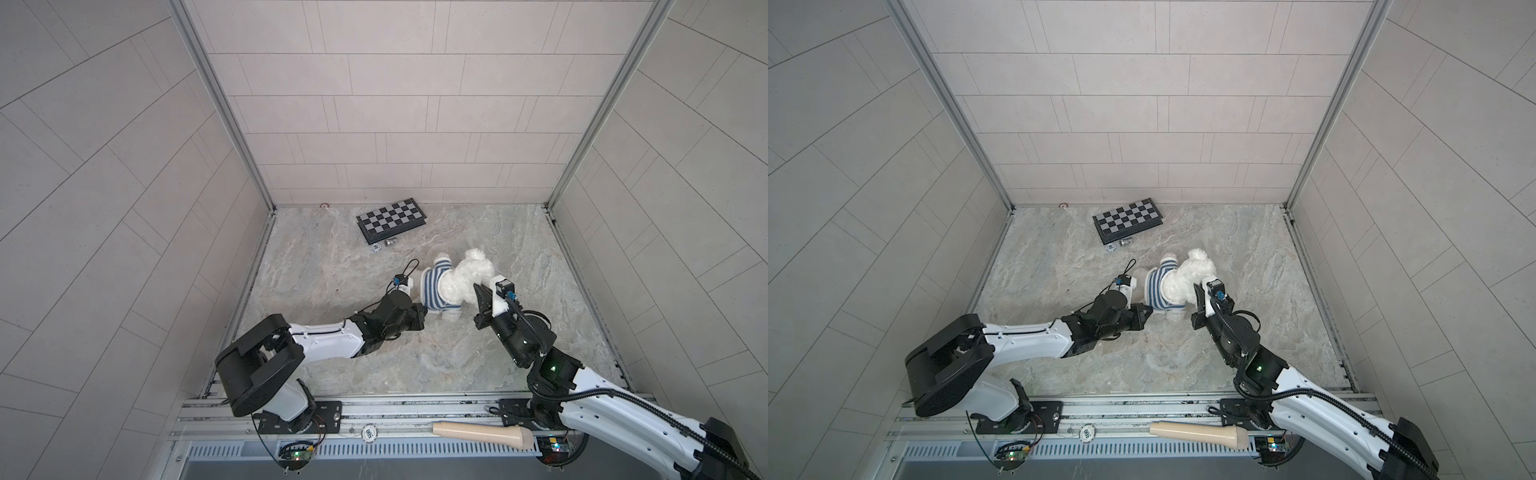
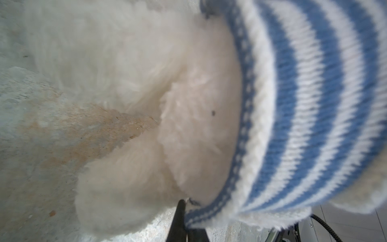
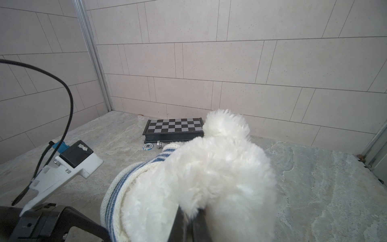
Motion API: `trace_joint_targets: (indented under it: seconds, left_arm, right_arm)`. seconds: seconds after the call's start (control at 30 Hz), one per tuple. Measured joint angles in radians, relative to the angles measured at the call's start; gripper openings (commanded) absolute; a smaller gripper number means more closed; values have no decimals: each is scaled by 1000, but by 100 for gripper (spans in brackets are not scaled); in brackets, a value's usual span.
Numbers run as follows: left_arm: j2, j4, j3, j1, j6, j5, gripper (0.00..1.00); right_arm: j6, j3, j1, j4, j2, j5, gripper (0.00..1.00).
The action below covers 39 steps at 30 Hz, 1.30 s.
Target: Dress the teddy bear
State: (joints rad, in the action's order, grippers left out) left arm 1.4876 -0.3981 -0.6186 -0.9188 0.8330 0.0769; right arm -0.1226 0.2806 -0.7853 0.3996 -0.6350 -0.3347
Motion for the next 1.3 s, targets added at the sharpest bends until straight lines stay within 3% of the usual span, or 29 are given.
trace_joint_targets:
  seconds: [0.1,0.43,0.63,0.97,1.3]
  left_arm:
    - [-32,11,0,-11,-41,10,20]
    - [-139,127,-39,-13,-141,54,48]
    - [-252,177,-16,12,-153,94,46]
    - [-364,256,-5,171,-141,230,38]
    - [-369,259,13,201,-105,233,28]
  right_arm:
    - [12,25,1,-3,-31,28,0]
    - [49,80,1,-18,-66,89,0]
    - [90,99,1,-24,-63,135,0]
    - [143,117,3,-51,-53,234,0]
    - [150,122,3,-53,-55,280,0]
